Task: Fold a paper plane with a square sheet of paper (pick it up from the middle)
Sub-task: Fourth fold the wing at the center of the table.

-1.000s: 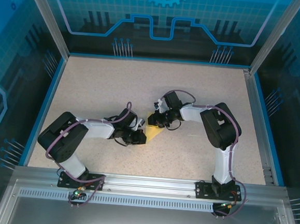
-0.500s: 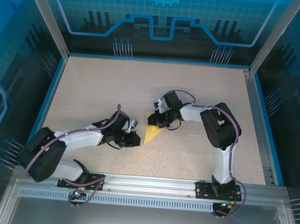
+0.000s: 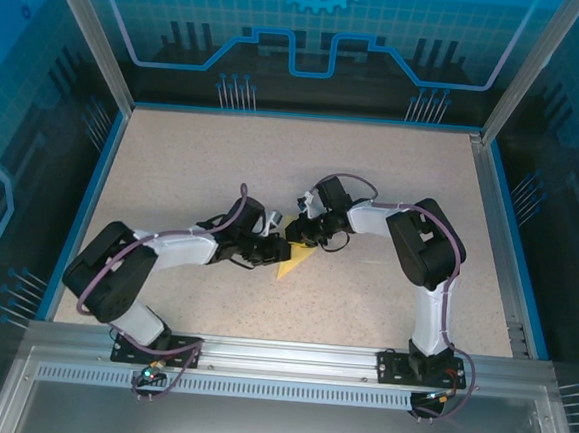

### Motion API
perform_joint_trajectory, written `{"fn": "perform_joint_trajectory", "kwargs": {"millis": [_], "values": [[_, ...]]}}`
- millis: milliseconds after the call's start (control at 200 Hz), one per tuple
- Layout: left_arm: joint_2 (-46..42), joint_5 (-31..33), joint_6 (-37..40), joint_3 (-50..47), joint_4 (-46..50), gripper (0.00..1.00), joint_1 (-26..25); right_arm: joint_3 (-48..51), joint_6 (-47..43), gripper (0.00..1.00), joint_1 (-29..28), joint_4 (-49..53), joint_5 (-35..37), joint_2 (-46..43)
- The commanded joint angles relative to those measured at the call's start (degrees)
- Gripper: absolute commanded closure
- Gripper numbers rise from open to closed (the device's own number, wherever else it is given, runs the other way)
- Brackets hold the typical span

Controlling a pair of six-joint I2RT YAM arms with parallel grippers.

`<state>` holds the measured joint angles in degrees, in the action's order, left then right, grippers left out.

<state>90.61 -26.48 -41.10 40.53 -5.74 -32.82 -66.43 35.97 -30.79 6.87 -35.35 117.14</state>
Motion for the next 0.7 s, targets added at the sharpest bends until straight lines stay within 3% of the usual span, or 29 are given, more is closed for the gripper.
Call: {"fn": "perform_joint_trajectory", "kwargs": {"millis": [0, 370, 695], "values": [[3.18, -0.8, -0.69, 2.26, -1.65, 0.83, -0.96, 1.92, -0.98, 0.78, -0.14, 5.91, 6.28, 3.71], [5.17, 6.79, 0.45, -0.49, -0.51, 0.87, -0.98, 1.59, -0.81, 0.78, -0.15, 5.82, 6.14, 3.71], [6.76, 8.67, 1.05, -1.57, 0.09, 0.89, -0.99, 1.78, -0.81, 0.78, -0.11, 5.78, 6.01, 3.7]]}}
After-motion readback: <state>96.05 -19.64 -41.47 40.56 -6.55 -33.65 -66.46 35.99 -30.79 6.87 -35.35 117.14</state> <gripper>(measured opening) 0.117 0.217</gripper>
